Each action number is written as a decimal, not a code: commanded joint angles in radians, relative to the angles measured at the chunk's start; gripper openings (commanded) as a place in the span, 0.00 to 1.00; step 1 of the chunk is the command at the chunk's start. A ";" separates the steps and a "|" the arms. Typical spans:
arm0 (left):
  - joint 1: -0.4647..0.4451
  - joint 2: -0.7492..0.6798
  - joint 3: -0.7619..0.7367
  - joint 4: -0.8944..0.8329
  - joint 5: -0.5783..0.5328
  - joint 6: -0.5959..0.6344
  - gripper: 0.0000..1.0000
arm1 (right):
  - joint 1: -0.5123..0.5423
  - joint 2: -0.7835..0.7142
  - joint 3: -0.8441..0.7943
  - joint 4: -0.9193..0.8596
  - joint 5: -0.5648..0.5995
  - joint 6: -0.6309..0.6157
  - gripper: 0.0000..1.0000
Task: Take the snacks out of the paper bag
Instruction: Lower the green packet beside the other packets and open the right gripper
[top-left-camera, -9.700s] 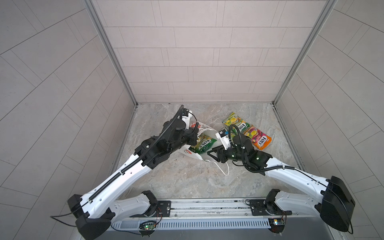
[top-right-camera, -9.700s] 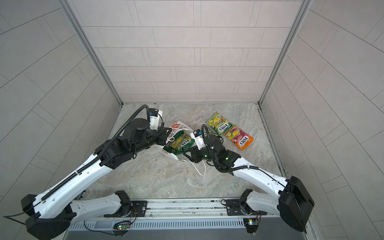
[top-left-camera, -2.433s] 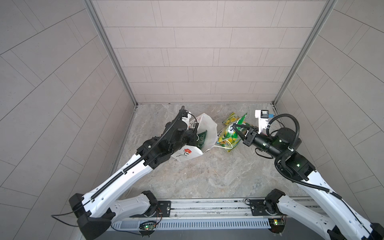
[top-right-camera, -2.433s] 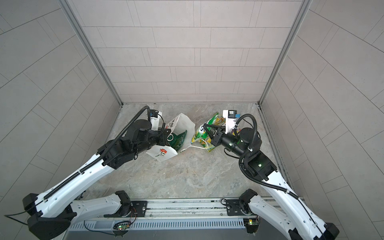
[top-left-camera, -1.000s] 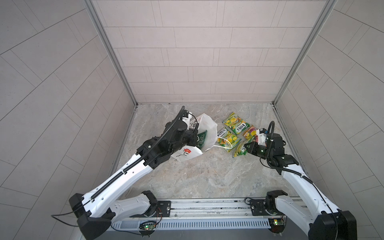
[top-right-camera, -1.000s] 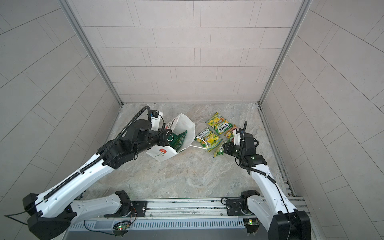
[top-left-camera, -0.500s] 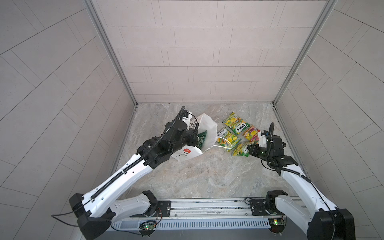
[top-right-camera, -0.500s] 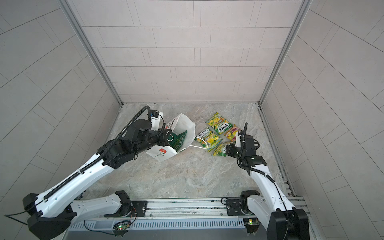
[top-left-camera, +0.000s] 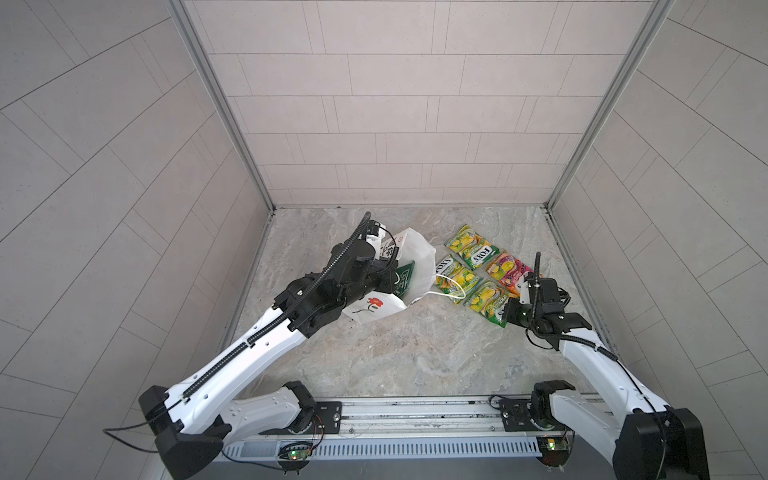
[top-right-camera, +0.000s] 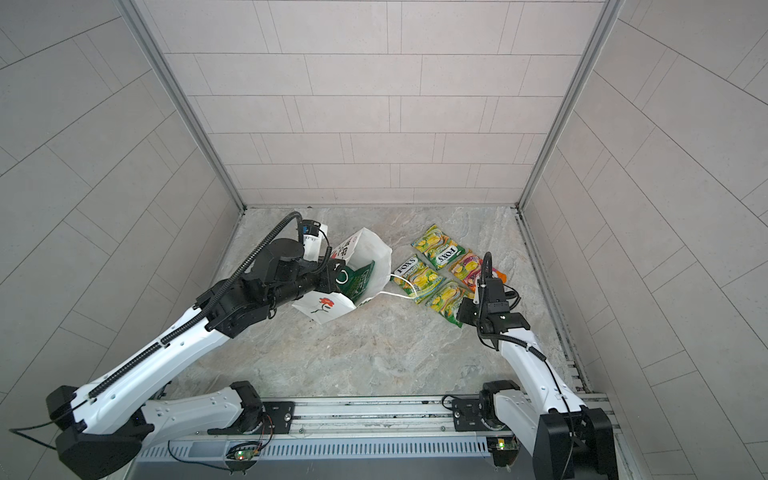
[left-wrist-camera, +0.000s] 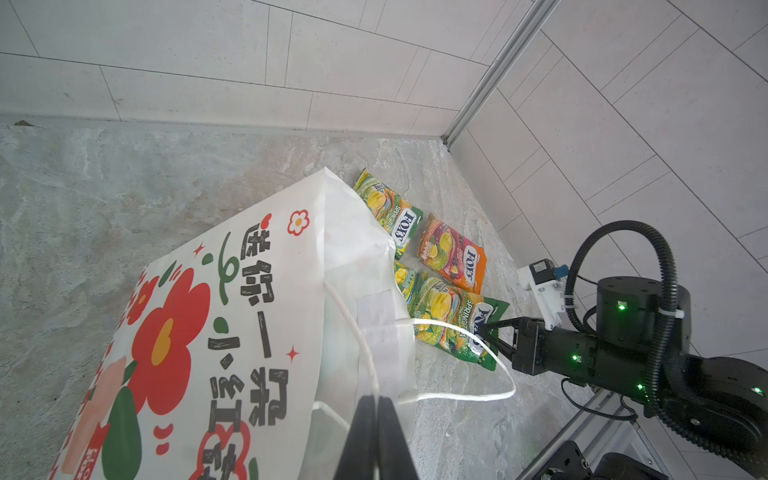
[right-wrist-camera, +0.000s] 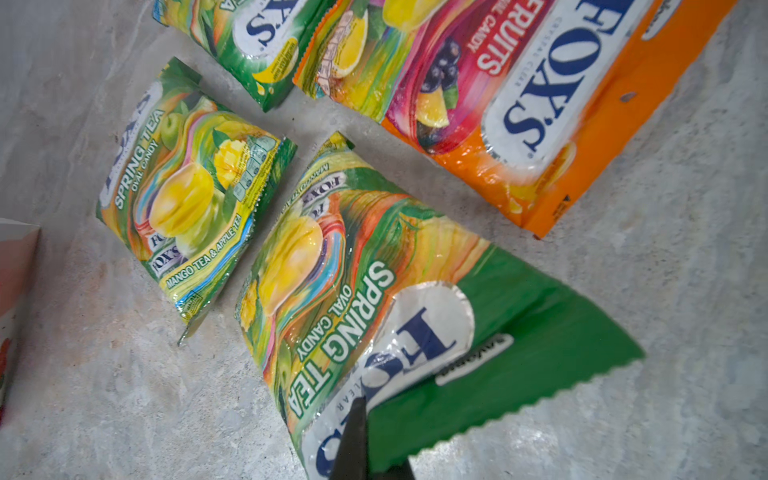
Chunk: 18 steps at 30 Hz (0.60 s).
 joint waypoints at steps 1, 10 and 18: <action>-0.004 0.006 0.008 0.030 0.023 -0.001 0.00 | -0.004 0.012 -0.004 -0.016 0.056 -0.025 0.02; -0.005 0.020 0.007 0.043 0.060 -0.010 0.00 | -0.003 0.041 0.012 -0.038 0.105 -0.037 0.44; -0.020 0.024 -0.021 0.093 0.140 -0.026 0.00 | -0.004 -0.096 0.022 -0.101 0.217 -0.003 0.71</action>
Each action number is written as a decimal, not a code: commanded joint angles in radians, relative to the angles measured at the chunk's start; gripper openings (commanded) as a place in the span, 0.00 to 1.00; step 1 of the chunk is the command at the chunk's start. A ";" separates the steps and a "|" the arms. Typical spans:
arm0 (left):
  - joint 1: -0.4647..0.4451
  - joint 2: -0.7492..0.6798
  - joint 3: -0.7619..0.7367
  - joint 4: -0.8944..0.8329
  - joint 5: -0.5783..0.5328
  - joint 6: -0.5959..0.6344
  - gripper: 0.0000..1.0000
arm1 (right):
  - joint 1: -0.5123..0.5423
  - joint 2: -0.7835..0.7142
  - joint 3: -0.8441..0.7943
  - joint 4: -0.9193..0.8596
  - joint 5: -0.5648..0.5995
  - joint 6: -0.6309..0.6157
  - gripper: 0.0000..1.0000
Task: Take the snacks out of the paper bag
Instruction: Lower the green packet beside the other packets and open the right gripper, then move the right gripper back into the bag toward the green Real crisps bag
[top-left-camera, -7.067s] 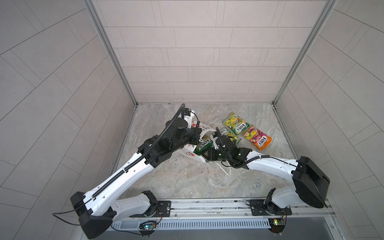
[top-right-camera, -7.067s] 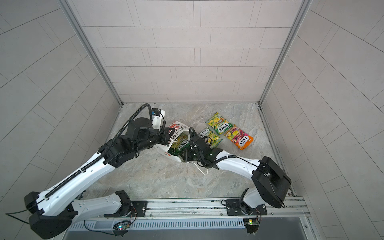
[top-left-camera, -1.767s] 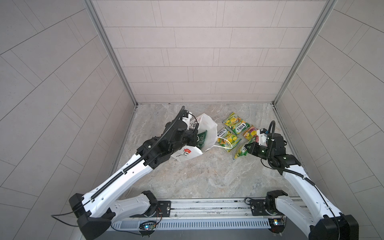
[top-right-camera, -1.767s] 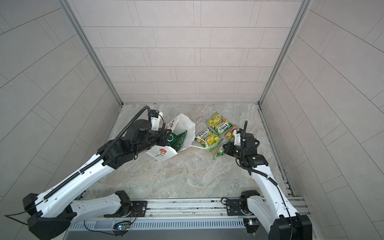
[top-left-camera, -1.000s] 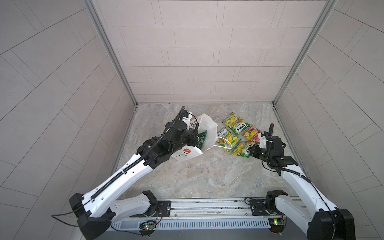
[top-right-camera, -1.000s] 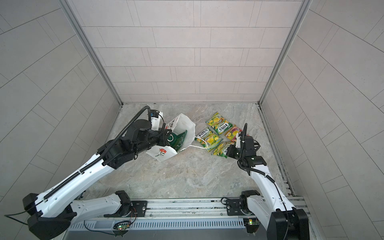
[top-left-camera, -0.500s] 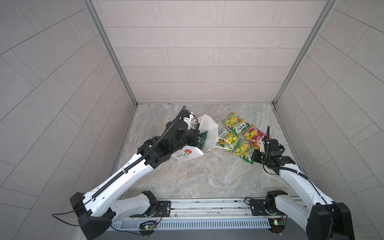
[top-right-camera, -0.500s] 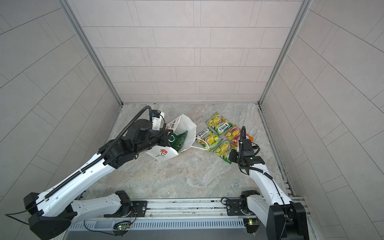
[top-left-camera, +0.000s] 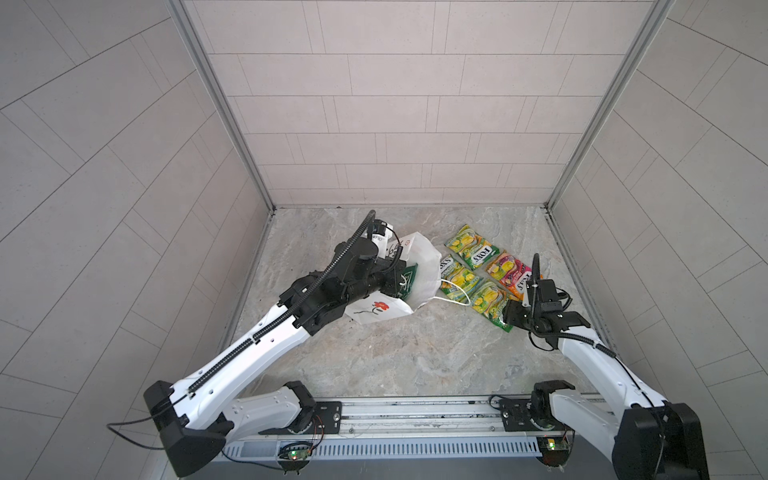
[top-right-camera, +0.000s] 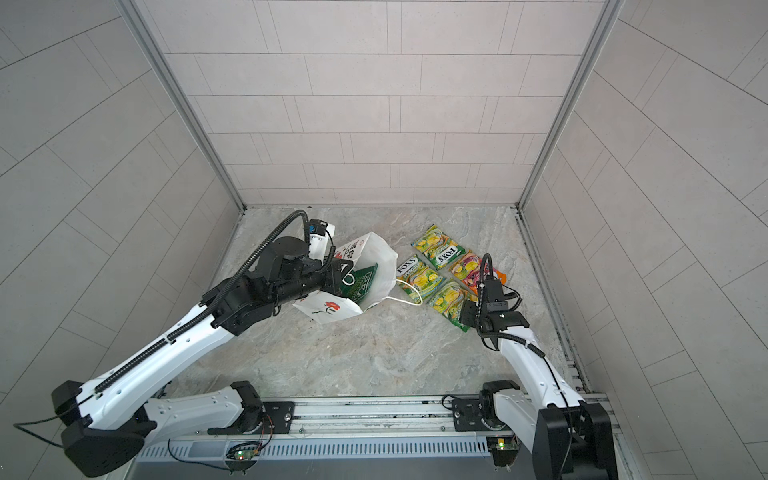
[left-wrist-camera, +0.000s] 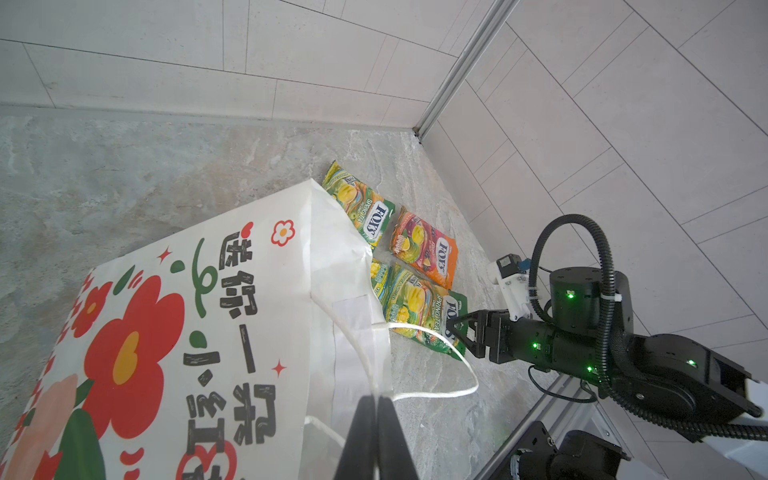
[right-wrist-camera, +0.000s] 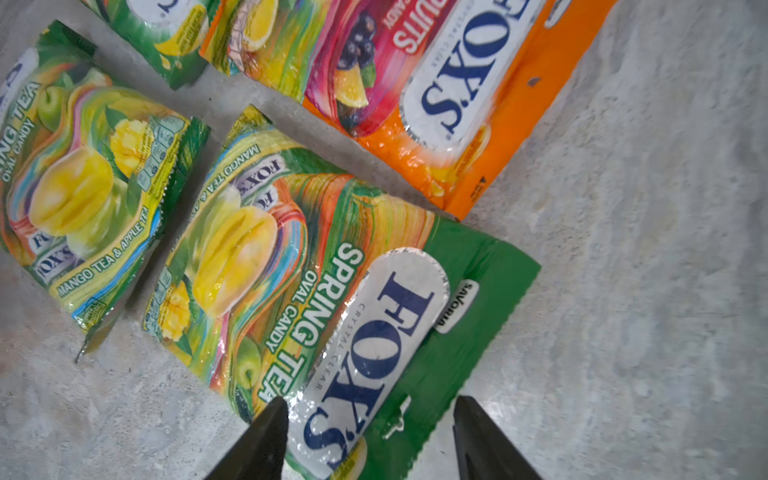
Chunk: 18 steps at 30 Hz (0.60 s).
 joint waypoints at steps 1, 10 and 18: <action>-0.019 0.008 -0.017 0.044 0.048 -0.015 0.00 | -0.003 -0.091 0.018 -0.044 0.090 0.017 0.73; -0.091 0.039 -0.029 0.068 0.031 -0.043 0.00 | -0.003 -0.223 0.064 0.013 -0.234 0.043 0.74; -0.127 0.039 -0.048 0.123 -0.007 -0.086 0.00 | 0.028 -0.255 0.052 0.288 -0.622 0.256 0.72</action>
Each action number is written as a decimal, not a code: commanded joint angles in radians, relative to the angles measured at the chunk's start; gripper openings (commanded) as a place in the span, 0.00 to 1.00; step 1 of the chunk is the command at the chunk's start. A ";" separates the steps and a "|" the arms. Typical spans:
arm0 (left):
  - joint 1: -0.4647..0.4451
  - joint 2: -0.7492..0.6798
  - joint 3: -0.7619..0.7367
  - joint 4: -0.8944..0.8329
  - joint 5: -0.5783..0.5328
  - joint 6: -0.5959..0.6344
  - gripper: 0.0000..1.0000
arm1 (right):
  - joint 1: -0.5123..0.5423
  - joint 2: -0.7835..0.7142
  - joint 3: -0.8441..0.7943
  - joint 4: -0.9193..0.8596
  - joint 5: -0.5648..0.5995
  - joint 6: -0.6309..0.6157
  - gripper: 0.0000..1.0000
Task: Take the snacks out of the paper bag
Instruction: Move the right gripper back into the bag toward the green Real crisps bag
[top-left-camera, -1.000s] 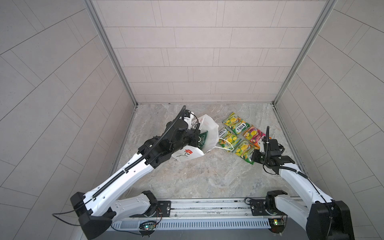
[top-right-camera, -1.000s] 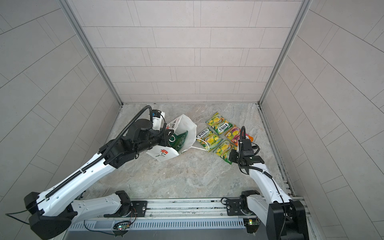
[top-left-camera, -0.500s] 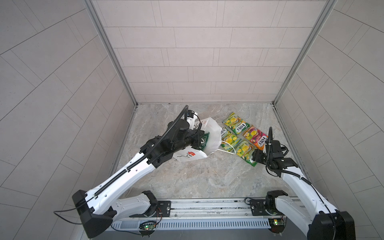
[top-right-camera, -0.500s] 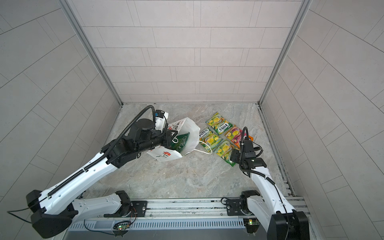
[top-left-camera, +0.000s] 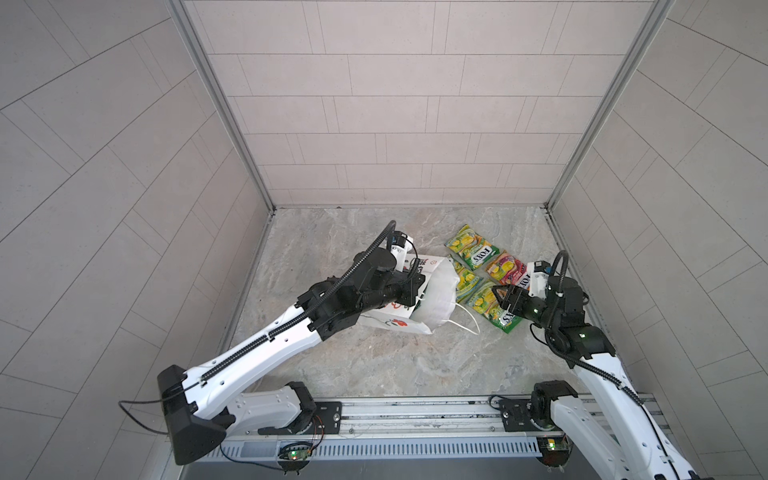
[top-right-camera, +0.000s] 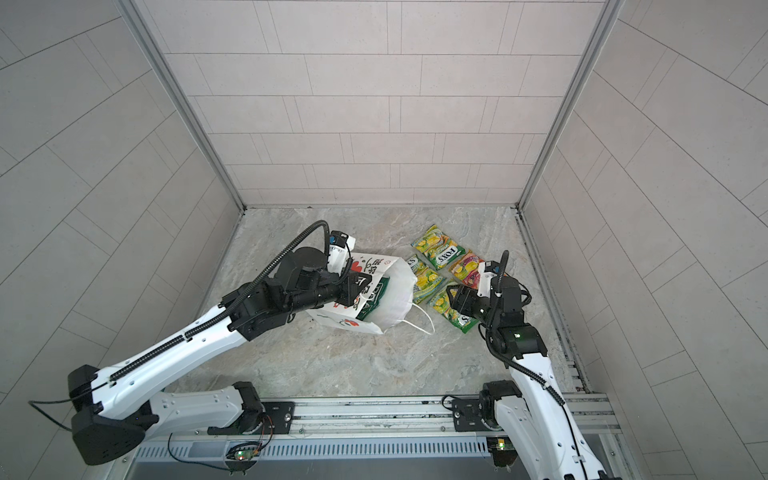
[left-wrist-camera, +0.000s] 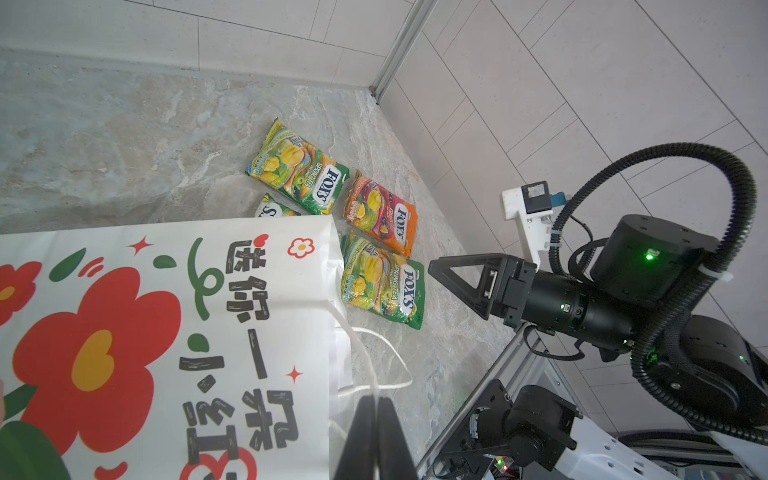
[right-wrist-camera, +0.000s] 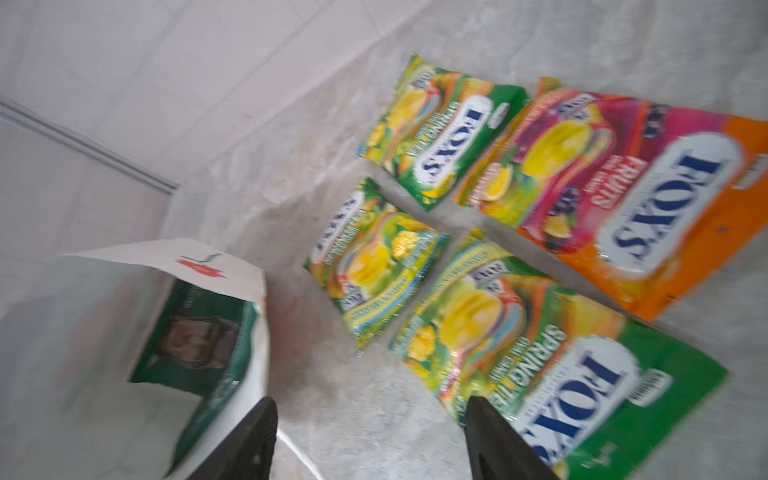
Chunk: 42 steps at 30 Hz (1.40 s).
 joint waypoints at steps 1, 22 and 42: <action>-0.015 -0.001 -0.013 0.058 -0.024 -0.025 0.00 | 0.030 -0.010 -0.007 0.186 -0.218 0.119 0.72; -0.030 0.005 -0.021 0.086 -0.070 -0.050 0.00 | 0.549 0.313 0.019 0.367 -0.054 0.073 0.46; -0.032 -0.004 -0.026 0.096 -0.043 -0.024 0.00 | 0.636 0.643 0.164 0.257 0.142 0.136 0.48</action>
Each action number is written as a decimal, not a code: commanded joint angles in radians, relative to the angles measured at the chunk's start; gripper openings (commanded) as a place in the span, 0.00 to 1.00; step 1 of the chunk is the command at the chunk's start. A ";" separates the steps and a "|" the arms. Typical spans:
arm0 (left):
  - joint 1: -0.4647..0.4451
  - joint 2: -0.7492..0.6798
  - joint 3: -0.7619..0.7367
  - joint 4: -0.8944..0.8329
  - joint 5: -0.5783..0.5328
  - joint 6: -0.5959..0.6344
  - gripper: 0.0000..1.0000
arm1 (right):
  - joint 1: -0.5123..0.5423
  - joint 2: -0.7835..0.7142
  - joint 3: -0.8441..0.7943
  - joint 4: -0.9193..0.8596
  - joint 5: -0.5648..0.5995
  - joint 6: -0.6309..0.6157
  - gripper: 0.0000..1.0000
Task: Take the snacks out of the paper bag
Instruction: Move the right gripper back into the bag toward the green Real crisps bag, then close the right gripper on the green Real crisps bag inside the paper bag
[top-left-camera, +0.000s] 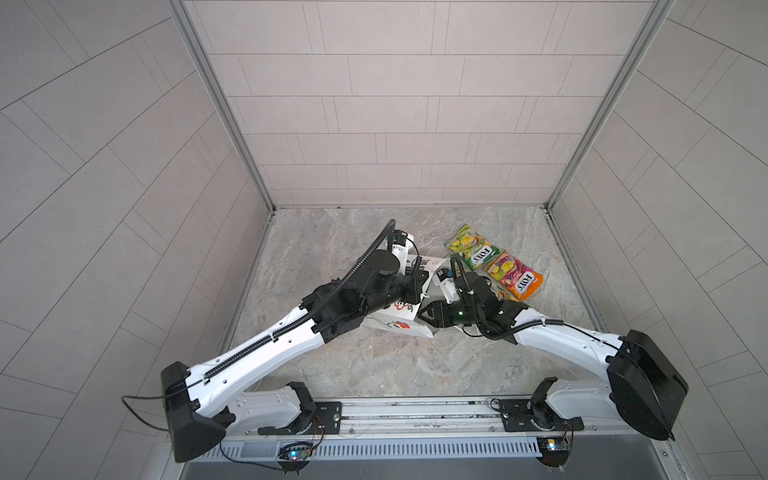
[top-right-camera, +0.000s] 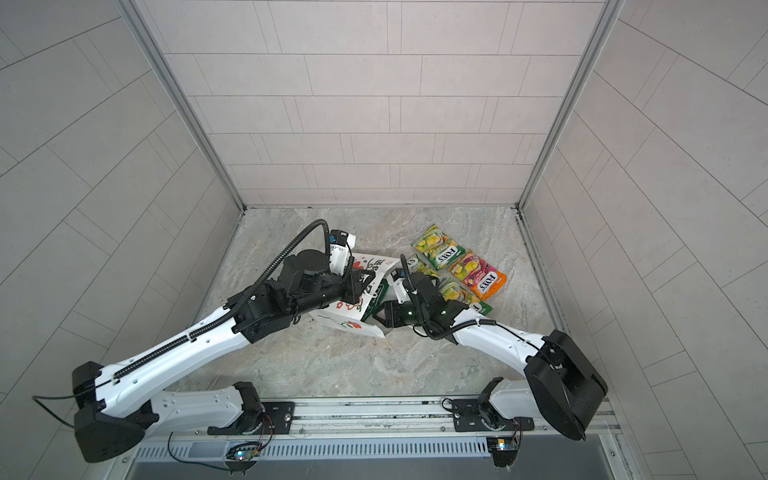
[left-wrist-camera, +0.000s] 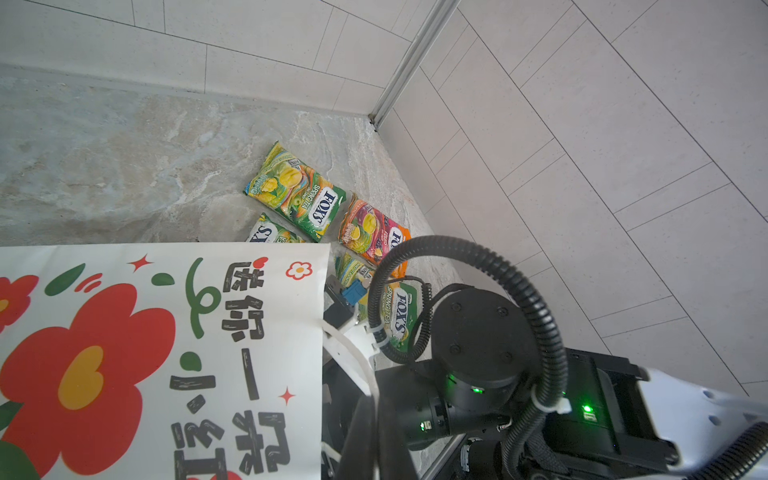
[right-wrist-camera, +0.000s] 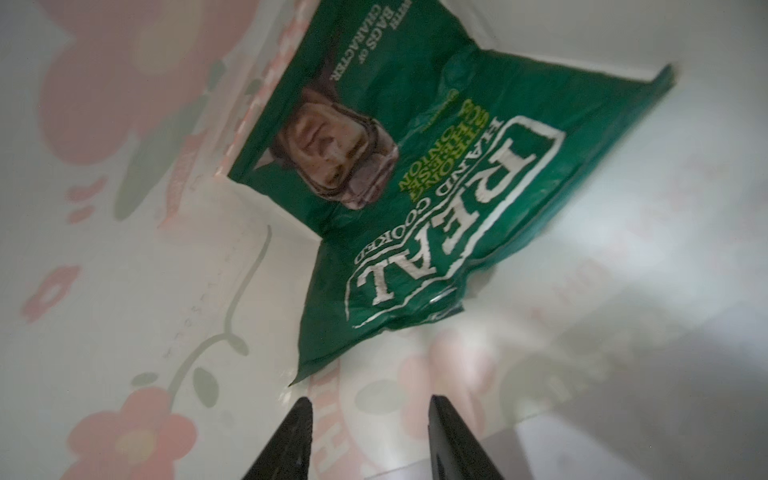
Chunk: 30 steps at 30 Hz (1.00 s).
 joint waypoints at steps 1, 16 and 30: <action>-0.007 -0.011 -0.009 0.025 0.016 0.017 0.00 | 0.003 0.032 0.038 -0.049 0.112 0.055 0.48; -0.007 0.006 0.007 0.026 0.040 0.024 0.00 | 0.020 0.213 0.072 0.130 0.157 0.260 0.52; -0.008 0.027 0.037 0.014 0.047 0.040 0.00 | 0.032 0.352 0.095 0.445 0.098 0.370 0.51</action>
